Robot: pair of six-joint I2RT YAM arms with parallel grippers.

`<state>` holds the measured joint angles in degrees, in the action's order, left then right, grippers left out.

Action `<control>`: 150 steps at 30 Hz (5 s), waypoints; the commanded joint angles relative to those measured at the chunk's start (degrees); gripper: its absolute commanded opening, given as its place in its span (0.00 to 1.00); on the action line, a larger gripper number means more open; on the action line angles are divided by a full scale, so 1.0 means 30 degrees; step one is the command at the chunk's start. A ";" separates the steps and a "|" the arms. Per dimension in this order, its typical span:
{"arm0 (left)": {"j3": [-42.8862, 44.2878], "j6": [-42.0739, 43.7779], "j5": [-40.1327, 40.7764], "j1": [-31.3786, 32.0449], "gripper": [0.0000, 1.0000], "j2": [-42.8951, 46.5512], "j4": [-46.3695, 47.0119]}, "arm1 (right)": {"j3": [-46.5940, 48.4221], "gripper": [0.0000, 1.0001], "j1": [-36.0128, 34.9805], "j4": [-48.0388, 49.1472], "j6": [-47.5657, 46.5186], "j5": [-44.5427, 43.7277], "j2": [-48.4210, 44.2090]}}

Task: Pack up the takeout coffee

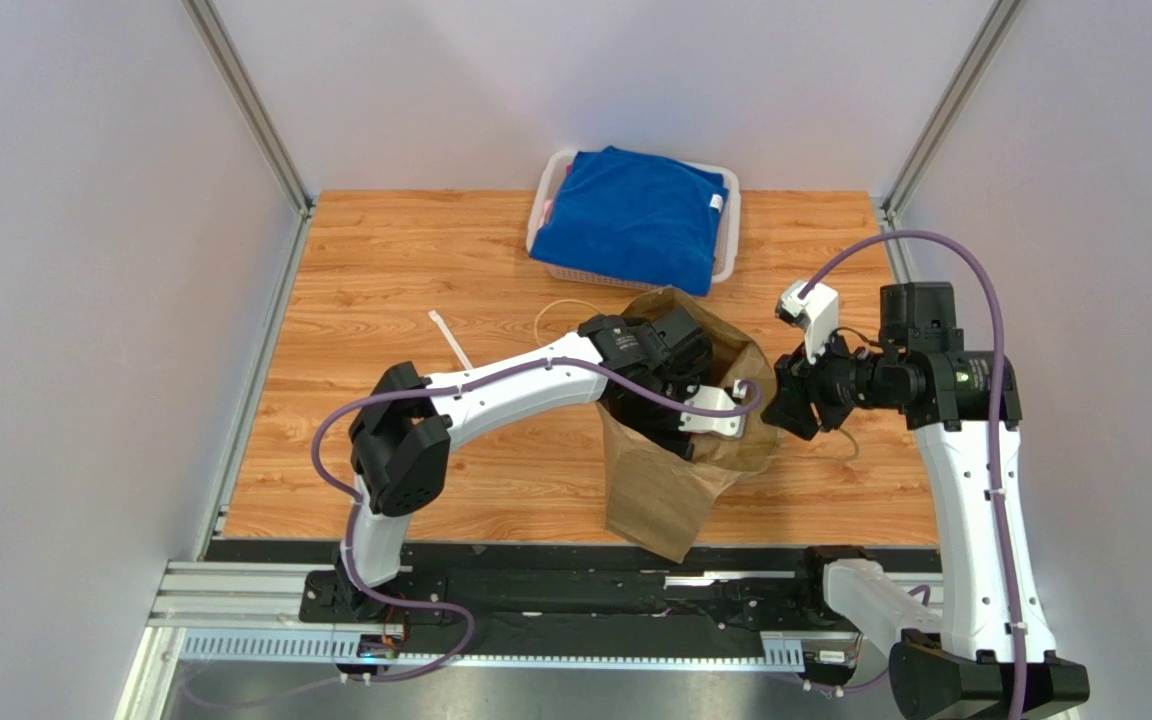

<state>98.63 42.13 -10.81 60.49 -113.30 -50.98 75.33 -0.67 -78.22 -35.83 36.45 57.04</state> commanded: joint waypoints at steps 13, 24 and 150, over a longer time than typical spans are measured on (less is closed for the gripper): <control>-0.0504 0.0371 0.0263 0.0257 0.31 -0.1229 -0.1844 | 0.2161 0.00 0.0046 -0.4220 -0.0186 0.0599 -0.0144; -0.0767 0.0693 0.0380 0.0257 0.31 -0.1346 -0.2108 | 0.4155 0.00 0.0046 -0.5654 -0.1058 -0.1368 0.0090; -0.9791 1.1066 1.2215 0.2660 0.29 0.5890 0.7325 | -0.6945 0.00 -0.9504 1.1304 -0.1121 -0.2070 -1.0222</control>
<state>69.47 76.29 20.62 68.97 -96.64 -36.05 55.81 -28.86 -48.82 -36.82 31.70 28.23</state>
